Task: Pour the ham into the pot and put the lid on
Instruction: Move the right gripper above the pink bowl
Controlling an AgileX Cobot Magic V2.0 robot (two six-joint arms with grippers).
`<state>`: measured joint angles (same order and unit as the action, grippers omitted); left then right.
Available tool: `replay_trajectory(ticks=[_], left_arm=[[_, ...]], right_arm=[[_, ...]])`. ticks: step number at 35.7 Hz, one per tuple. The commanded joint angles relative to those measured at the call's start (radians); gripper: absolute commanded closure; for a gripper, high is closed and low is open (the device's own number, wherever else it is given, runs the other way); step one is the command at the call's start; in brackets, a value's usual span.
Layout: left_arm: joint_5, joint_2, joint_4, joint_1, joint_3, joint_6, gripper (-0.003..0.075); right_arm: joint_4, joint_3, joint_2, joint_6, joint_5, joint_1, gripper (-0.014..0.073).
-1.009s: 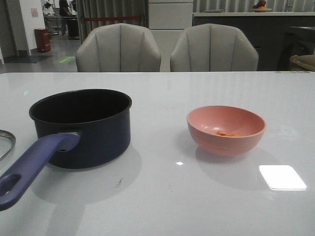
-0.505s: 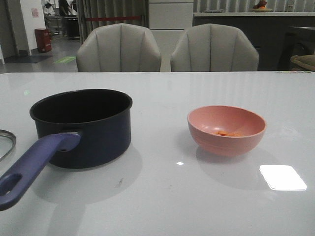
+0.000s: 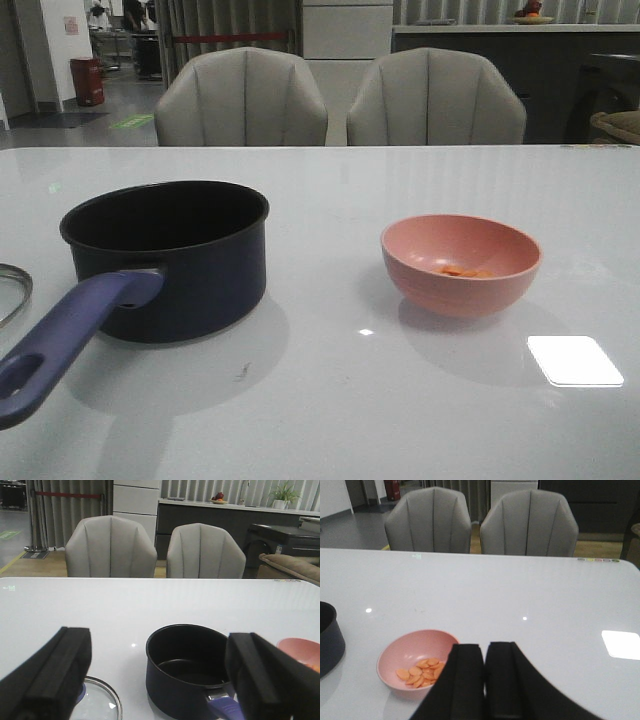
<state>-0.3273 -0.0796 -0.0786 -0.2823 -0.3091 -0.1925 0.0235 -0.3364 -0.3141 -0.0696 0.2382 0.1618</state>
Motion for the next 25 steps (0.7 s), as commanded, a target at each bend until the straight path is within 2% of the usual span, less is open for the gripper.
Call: replay_trajectory(ticks=[1, 8, 12, 18, 21, 25], left_arm=[[0.08, -0.01, 0.008, -0.006, -0.025, 0.001, 0.0136], [0.082, -0.012, 0.008, -0.006, -0.025, 0.001, 0.0136], [0.082, -0.012, 0.008, -0.006, -0.025, 0.001, 0.0136], [0.082, -0.012, 0.008, -0.006, -0.025, 0.001, 0.0136], [0.082, -0.012, 0.008, -0.006, -0.025, 0.001, 0.0136], [0.08, -0.012, 0.008, -0.006, -0.025, 0.001, 0.0136]], right_arm=[[0.001, -0.034, -0.025, -0.005, -0.044, -0.006, 0.0434], [0.002, -0.043, -0.071, -0.005, -0.024, -0.006, 0.0416], [0.002, -0.072, -0.161, -0.005, -0.009, -0.006, 0.0332], [0.004, -0.151, -0.337, -0.005, 0.002, -0.006, 0.0145], [0.015, -0.21, -0.44, -0.005, 0.016, -0.006, 0.0104], [0.057, -0.317, -0.609, -0.005, 0.063, -0.006, 0.0101]])
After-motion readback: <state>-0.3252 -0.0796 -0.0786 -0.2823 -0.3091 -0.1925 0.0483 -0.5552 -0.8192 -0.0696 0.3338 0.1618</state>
